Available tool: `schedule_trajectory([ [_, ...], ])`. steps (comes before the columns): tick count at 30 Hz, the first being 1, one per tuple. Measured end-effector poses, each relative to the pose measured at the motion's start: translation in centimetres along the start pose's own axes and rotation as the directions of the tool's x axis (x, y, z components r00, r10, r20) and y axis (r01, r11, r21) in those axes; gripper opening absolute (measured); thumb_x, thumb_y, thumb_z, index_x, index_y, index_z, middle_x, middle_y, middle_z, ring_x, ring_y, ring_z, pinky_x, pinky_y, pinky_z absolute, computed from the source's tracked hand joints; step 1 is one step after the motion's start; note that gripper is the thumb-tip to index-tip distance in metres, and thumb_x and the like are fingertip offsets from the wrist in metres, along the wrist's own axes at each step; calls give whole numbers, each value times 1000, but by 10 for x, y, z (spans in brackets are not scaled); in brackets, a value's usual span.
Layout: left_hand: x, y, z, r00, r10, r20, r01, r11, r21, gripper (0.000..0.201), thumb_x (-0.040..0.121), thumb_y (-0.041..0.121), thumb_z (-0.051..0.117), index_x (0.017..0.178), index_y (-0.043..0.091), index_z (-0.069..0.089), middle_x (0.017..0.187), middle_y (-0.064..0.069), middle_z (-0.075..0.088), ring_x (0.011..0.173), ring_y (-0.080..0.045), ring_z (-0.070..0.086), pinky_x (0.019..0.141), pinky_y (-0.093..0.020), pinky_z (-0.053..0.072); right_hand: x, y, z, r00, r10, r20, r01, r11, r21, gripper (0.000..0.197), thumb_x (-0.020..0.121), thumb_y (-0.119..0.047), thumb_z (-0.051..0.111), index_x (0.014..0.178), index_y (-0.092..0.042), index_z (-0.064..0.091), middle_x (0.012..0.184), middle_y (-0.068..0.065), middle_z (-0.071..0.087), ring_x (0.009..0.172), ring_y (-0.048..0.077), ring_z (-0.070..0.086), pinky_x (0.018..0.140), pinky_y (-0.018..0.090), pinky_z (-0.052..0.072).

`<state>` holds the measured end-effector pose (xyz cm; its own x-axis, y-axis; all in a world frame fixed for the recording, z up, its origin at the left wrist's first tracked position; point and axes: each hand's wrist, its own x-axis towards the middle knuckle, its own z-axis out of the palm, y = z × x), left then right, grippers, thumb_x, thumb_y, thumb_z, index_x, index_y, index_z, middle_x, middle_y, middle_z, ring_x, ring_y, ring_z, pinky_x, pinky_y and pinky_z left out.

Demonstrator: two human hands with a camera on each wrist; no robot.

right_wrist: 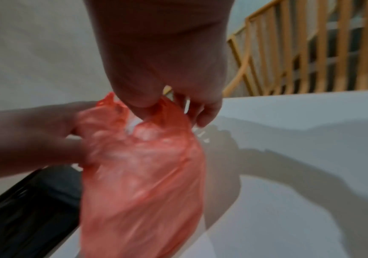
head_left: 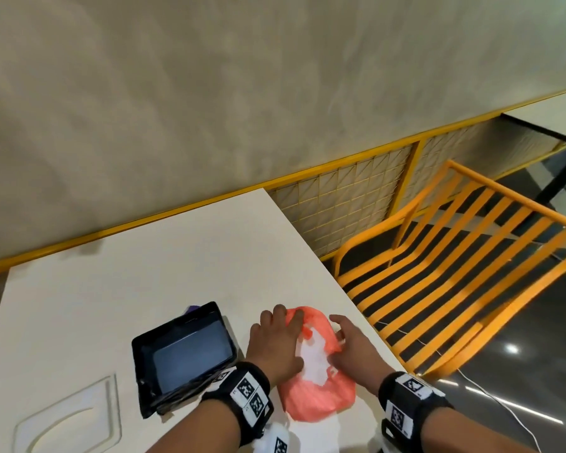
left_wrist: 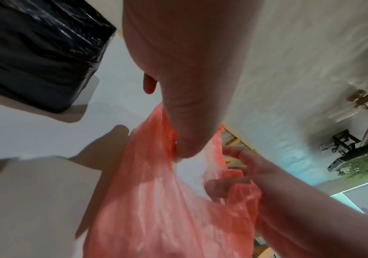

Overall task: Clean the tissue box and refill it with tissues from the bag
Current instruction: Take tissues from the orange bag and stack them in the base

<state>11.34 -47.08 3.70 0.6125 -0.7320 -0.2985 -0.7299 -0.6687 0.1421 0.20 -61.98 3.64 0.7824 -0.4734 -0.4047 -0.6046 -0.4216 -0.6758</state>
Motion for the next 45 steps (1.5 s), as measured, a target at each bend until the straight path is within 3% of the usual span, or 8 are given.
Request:
schedule_trajectory([
  [3,5,-2,-3,995,-50,-89,40,993,-112,69,87,16,55,150,28,32,131,-8,47,115,-34,51,89,-42,48,-10,-10,-2,959,-229,-164,181,947,-266,53,81,-9,66,127,-32,52,121,-8,51,112,12,48,91,17,39],
  [9,14,-8,-17,971,-166,-171,42,824,-565,10,90,10,50,87,18,56,94,-7,65,91,-29,62,81,-41,52,-4,-41,11,855,-508,103,517,819,-250,27,89,-3,49,95,-18,70,98,-3,68,82,5,53,70,5,35],
  [15,9,-17,-25,954,-179,-239,0,799,-602,23,93,17,55,116,17,59,113,-6,66,104,-27,63,89,-40,53,46,-43,18,825,-525,211,555,678,-482,35,85,-4,49,106,-26,65,116,-3,65,107,20,57,83,33,50],
  [25,17,-34,-26,962,-191,-192,108,921,-375,13,95,15,50,87,24,52,106,-4,52,87,-31,62,73,-38,49,54,-45,10,880,-310,361,470,449,-760,46,85,-12,54,129,-23,53,127,8,53,118,33,47,94,44,40],
  [30,27,-41,-10,984,-162,-75,138,957,-255,29,97,20,51,122,28,64,125,-3,51,108,-32,62,92,-39,52,45,-47,-3,865,-297,405,499,603,-623,45,80,-7,50,120,-25,58,123,0,57,113,24,52,91,37,47],
  [41,5,-53,-7,990,-118,-74,95,959,-267,41,90,20,60,130,26,60,127,-5,49,114,-31,58,95,-38,52,-26,-110,-98,855,-408,318,501,807,-311,12,78,-18,70,82,-28,66,81,-13,66,76,2,60,63,22,49],
  [43,-5,-57,-7,987,-135,-83,78,868,-490,46,77,17,75,120,25,61,121,-2,56,106,-23,61,93,-34,54,-37,-130,-116,865,-437,246,479,866,-145,16,78,-14,74,81,-28,68,83,-12,69,77,1,64,62,20,51],
  [45,-19,-58,-15,983,-181,-37,71,555,-829,38,80,12,74,115,23,64,110,-5,71,95,-17,68,90,-41,59,-40,-145,-124,881,-448,154,422,890,174,20,80,-7,75,90,-25,71,90,-7,75,82,7,70,69,24,56],
])
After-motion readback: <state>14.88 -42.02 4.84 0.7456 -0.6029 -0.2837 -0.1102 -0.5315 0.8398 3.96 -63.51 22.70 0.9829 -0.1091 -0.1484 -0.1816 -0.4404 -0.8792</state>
